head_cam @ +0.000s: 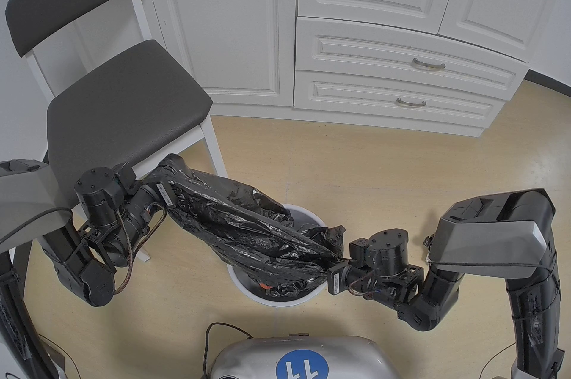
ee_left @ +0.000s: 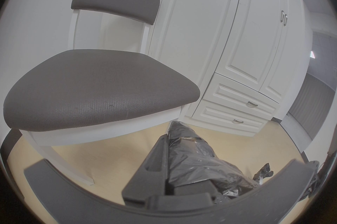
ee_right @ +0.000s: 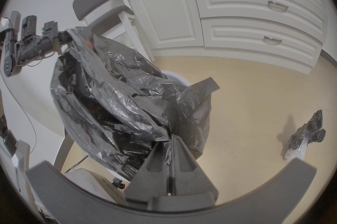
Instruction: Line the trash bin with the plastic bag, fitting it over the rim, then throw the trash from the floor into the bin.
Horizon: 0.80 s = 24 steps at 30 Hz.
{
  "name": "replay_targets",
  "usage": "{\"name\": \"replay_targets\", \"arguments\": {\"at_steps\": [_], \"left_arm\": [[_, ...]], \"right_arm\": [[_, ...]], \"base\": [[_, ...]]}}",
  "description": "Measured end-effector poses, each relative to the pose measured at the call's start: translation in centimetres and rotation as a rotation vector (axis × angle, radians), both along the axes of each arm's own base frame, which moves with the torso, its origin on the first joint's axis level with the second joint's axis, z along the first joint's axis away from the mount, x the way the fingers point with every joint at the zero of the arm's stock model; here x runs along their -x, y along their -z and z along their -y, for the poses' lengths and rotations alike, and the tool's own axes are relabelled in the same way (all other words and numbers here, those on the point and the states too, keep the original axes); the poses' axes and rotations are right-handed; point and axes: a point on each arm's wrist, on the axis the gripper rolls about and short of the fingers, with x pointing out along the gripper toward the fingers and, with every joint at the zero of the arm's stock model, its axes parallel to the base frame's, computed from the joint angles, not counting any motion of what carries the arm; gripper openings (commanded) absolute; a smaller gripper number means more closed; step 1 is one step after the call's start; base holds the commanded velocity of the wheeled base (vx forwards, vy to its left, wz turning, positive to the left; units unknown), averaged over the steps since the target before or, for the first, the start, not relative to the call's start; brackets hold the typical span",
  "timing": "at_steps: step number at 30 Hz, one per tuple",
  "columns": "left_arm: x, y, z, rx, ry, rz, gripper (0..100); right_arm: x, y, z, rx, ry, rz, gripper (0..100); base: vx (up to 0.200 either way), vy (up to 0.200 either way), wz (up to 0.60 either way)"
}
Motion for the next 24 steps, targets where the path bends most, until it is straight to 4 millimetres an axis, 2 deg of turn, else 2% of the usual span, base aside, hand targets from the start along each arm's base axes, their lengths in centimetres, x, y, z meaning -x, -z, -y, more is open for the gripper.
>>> {"name": "replay_targets", "arguments": {"at_steps": [8,17,24], "left_arm": [[0.4,-0.1,0.1,-0.011,0.008,0.0,0],[0.7,0.2,0.6,-0.015,0.027,-0.012,0],[0.6,1.2,1.6,-0.018,0.053,-0.043,0]], "right_arm": [[-2.9,1.0,-3.2,0.019,0.008,-0.132,0],[-5.6,0.9,-7.2,0.042,-0.019,-0.197,0],[-7.1,2.1,-8.6,0.1,-0.016,-0.282,0]], "base": [[0.0,0.0,0.0],[0.0,0.0,0.0],[0.0,0.0,0.0]]}}
